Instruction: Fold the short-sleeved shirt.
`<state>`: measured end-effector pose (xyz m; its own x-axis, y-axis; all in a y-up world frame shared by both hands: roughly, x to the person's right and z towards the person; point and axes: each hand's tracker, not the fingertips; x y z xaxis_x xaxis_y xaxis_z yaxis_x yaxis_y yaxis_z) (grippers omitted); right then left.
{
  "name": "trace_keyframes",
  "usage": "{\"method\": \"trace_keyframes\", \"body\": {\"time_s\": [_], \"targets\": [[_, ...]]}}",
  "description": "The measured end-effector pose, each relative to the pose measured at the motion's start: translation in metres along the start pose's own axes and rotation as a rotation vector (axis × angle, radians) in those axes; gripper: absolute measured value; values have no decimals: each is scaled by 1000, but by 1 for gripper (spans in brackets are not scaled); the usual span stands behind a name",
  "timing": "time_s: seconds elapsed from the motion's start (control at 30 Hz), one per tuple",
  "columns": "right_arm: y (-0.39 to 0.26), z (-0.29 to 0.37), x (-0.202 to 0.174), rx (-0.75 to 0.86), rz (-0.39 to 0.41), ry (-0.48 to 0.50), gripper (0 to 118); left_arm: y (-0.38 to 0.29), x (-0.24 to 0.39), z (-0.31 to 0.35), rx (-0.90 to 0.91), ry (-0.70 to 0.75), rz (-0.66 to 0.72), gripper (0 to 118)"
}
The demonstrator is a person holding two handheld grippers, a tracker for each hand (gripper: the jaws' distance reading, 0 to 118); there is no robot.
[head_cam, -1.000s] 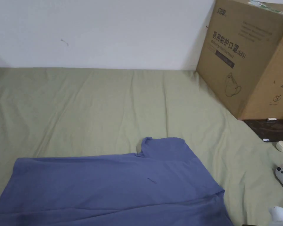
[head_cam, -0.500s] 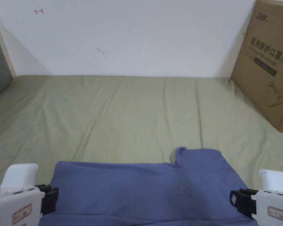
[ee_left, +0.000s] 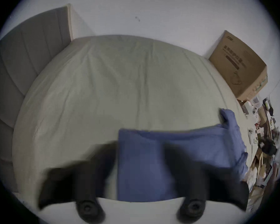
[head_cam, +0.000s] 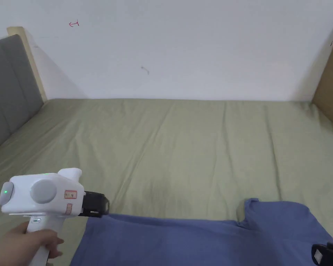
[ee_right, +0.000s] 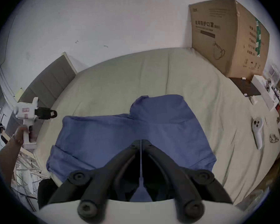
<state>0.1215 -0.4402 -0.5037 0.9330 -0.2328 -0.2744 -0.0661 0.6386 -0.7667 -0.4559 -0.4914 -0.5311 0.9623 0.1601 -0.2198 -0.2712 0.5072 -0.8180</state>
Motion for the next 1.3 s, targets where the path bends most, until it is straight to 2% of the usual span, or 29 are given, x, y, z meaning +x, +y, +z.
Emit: {"method": "trace_keyframes", "body": {"time_s": [0.03,0.1,0.2,0.23,0.3,0.33,0.37,0.4,0.53,0.57,0.6,0.63,0.67,0.8,0.9,0.97,1.0,1.03,1.07,1.1,1.13,1.17,1.3], "targets": [[-1,-3,4,-8,-20,-1,1,-3,4,-7,-41,17,-2,118],[-5,-8,13,-20,-52,-5,1,-2,1,-26,-27,17,-14,114],[-8,-16,24,-40,-86,-16,1,-4,-1,-60,-117,54,-59,114],[-7,-19,28,-48,-91,-21,1,-7,1,-68,-153,72,-92,108],[-2,-26,36,-64,-92,-36,1,-12,6,-73,-199,69,-132,72],[2,-31,40,-73,-82,-42,1,-14,14,-67,-176,114,-173,65],[7,-35,45,-84,-66,-50,1,-15,21,-58,-139,89,-211,40],[13,-40,49,-90,-56,-59,1,-16,27,-51,-139,40,-232,3],[48,-71,76,-80,-59,-67,4,-23,48,-17,-120,5,-266,2],[59,-82,85,-70,-76,-66,21,-21,49,-6,-95,-11,-261,2],[68,-93,93,-65,-93,-75,57,-21,49,0,-83,-15,-254,2],[79,-106,101,-65,-113,-89,107,-20,50,8,-56,-15,-240,2],[88,-122,109,-98,-125,-112,118,-18,48,17,-24,-16,-221,2],[113,-172,132,-166,-179,-142,117,-18,42,37,26,-40,-161,2],[114,-209,139,-253,-110,-188,116,-19,35,42,60,-69,-142,2],[106,-224,139,-327,-98,-180,104,-18,32,38,48,-49,-137,2],[103,-224,133,-319,-52,-228,103,-19,31,36,42,-45,-133,2],[106,-214,129,-261,-22,-206,101,-19,29,35,28,-48,-127,2],[108,-205,128,-227,-33,-184,91,-21,28,35,22,-49,-123,2],[109,-197,129,-212,-42,-180,71,-21,27,35,21,-49,-116,2],[109,-186,128,-194,-55,-140,27,-22,27,37,23,-53,-108,2],[111,-177,131,-187,-76,-67,0,-23,27,40,29,-60,-103,2],[113,-124,130,-106,-133,-22,0,-28,26,61,69,-75,-83,2]]}}
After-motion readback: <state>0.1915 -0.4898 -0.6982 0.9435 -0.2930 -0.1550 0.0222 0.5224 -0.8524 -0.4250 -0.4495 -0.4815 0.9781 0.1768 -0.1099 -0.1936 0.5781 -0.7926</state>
